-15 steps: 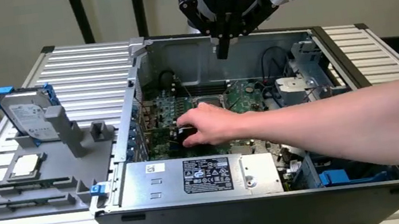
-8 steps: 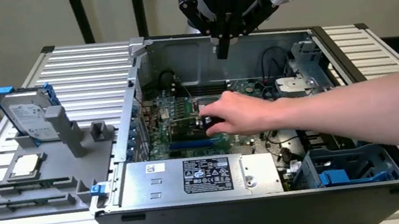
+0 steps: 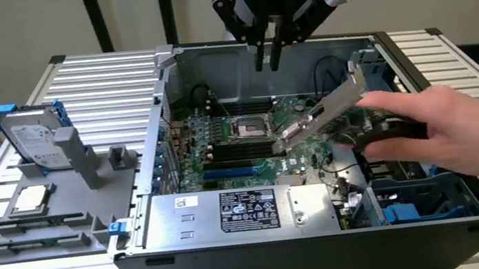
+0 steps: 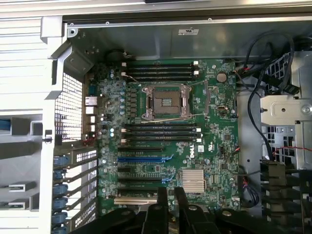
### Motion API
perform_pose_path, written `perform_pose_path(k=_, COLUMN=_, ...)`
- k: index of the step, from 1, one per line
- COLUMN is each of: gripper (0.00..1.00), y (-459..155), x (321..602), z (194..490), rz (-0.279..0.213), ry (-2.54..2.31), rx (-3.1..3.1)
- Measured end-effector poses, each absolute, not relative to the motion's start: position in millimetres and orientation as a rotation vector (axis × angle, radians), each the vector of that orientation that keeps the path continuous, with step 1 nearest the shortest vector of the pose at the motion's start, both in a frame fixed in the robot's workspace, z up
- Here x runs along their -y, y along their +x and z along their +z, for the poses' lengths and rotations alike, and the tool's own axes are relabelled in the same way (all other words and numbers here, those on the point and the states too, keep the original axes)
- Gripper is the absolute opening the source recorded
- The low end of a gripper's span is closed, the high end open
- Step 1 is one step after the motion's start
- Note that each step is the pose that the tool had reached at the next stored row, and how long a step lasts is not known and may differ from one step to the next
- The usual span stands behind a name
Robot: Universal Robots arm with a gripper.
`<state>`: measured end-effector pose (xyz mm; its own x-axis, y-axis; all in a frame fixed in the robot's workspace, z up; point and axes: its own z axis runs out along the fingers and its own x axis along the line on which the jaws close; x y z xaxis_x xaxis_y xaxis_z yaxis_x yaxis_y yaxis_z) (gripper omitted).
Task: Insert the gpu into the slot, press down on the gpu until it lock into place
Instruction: 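Insert the gpu into the slot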
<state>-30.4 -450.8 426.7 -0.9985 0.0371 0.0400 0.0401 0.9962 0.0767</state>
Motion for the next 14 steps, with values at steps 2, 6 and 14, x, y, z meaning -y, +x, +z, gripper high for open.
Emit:
perform_pose_path(k=2, gripper=0.30, y=-30.4, x=450.8, z=426.7, rz=-0.120, ry=-0.060, rx=3.100)
perform_pose_path(k=6, gripper=0.42, y=-30.4, x=450.8, z=426.7, rz=-0.120, ry=-0.060, rx=3.100)
perform_pose_path(k=14, gripper=0.42, y=-30.4, x=450.8, z=426.7, rz=-0.120, ry=-0.060, rx=3.100)
